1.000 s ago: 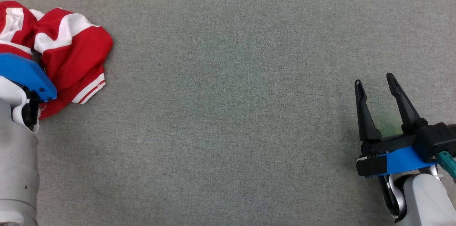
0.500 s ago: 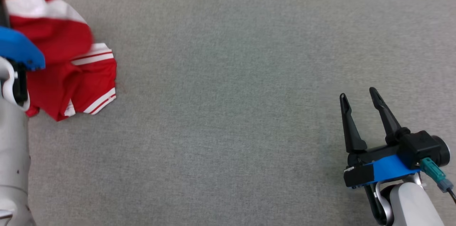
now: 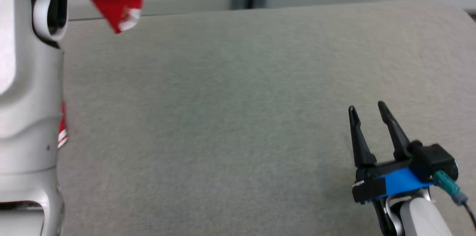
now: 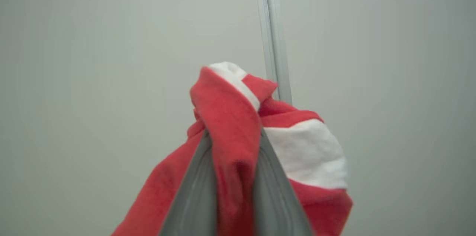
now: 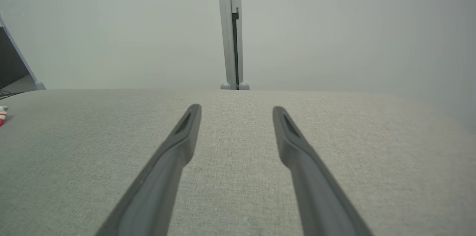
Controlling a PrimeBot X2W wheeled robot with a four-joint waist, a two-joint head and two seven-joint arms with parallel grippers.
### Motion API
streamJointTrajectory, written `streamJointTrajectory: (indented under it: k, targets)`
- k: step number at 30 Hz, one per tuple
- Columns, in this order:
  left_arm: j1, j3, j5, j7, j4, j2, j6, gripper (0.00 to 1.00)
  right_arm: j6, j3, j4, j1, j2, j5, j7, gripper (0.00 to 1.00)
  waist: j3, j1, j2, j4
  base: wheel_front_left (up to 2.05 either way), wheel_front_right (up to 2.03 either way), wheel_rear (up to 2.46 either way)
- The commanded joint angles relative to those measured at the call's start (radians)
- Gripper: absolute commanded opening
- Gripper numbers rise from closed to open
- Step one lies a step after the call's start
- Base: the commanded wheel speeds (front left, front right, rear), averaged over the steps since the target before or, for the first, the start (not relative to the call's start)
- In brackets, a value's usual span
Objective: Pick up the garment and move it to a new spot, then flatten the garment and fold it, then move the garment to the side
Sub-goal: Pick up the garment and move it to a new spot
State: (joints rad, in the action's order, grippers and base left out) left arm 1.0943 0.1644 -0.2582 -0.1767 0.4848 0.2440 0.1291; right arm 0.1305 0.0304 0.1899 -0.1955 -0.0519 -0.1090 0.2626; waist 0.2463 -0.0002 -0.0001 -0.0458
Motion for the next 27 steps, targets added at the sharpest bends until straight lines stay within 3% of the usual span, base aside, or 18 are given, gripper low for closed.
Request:
streamJointTrajectory:
  k: [1,9,24,25,26,27]
  targets:
    - [0.008,0.027,-0.013,0.020,-0.054,-0.008,0.001,0.00,0.001,-0.002,-0.001,0.013,0.001,-0.016,0.003,1.00,-0.034,0.0002,0.0001,-0.064,0.00,0.00,0.00]
    - [-0.067,0.182,-0.093,0.086,-0.161,-0.073,0.001,0.00,0.001,-0.002,-0.002,0.019,0.001,-0.063,0.004,1.00,-0.029,0.0002,0.0001,-0.178,0.00,0.00,0.00]
    - [-0.480,0.353,-0.144,-0.001,0.061,-0.159,-0.016,0.00,0.001,0.019,0.002,0.005,0.001,-0.085,0.003,1.00,-0.012,0.0002,0.0001,-0.209,0.00,0.00,0.00]
    - [-0.498,0.368,-0.138,-0.009,0.083,-0.163,-0.020,0.08,0.001,0.017,0.004,0.003,0.001,-0.082,0.003,1.00,-0.012,0.0002,0.0001,-0.203,0.00,0.00,0.00]
    - [-0.519,0.384,-0.141,-0.014,0.105,-0.168,-0.019,0.38,0.001,0.015,0.004,0.003,0.001,-0.081,0.003,1.00,-0.012,0.0002,0.0001,-0.196,0.00,0.00,0.00]
    - [-0.535,0.397,-0.150,-0.022,0.124,-0.175,-0.016,0.93,0.001,0.013,0.006,0.003,0.001,-0.079,0.003,1.00,-0.014,0.0002,0.0001,-0.189,0.00,0.00,0.00]
